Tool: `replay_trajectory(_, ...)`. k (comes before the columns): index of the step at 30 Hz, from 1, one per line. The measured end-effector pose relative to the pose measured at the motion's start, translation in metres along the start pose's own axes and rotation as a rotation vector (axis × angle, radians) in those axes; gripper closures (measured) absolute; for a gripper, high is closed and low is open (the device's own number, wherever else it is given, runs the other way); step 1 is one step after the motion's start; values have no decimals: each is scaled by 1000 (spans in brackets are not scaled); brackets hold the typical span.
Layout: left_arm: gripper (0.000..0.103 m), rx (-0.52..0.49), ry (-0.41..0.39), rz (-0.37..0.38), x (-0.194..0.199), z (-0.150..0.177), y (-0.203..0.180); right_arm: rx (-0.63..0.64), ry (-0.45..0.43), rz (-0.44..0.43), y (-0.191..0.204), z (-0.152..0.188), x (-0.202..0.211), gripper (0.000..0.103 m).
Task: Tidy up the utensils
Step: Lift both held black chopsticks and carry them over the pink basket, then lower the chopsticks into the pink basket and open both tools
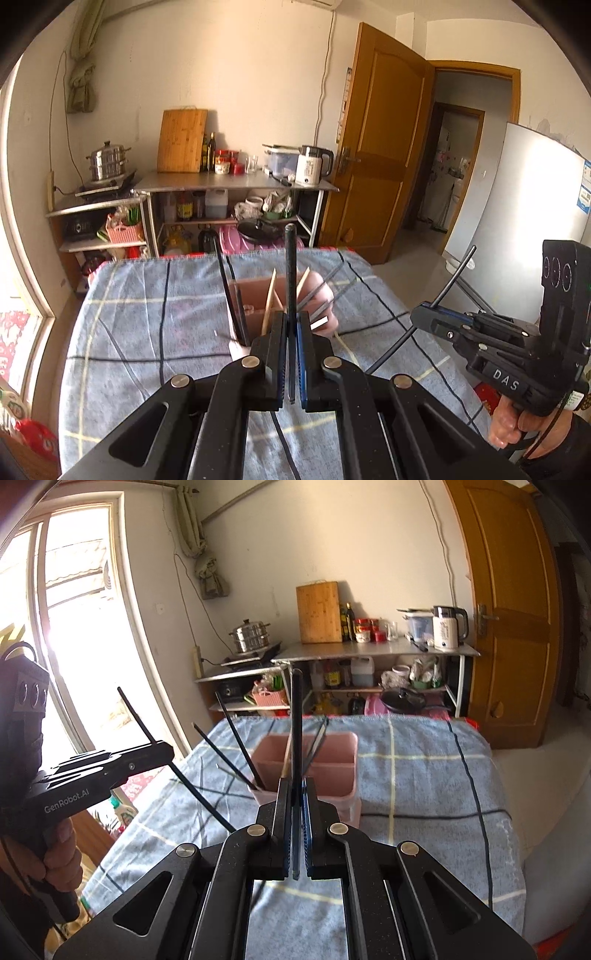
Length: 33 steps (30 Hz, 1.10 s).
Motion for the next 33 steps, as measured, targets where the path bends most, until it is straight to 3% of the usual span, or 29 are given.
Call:
replay_trajectory(7,99,-9,-51,-37,-1,-45,15,25,-67,-23,19,-37,-7,98)
replay_trajectory(13,98,-28,-46,-69,-18,-65,25,22,-93,-22,25,-60,-25,98)
replay_trajectory(33,98,-11,23,-97,-84,-56,55,-3,-63,1,19,-61,-92,98)
Point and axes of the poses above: each gripper's, at about its wrist camera, not at the fingertips, and x roughly against the way its jaws point, y to its left, z to its underside, the point moved 2 cm from there along -x, roughly the way its jaws point, and after that the axes turned 7 degrees about -x, right-handed, at the moved point
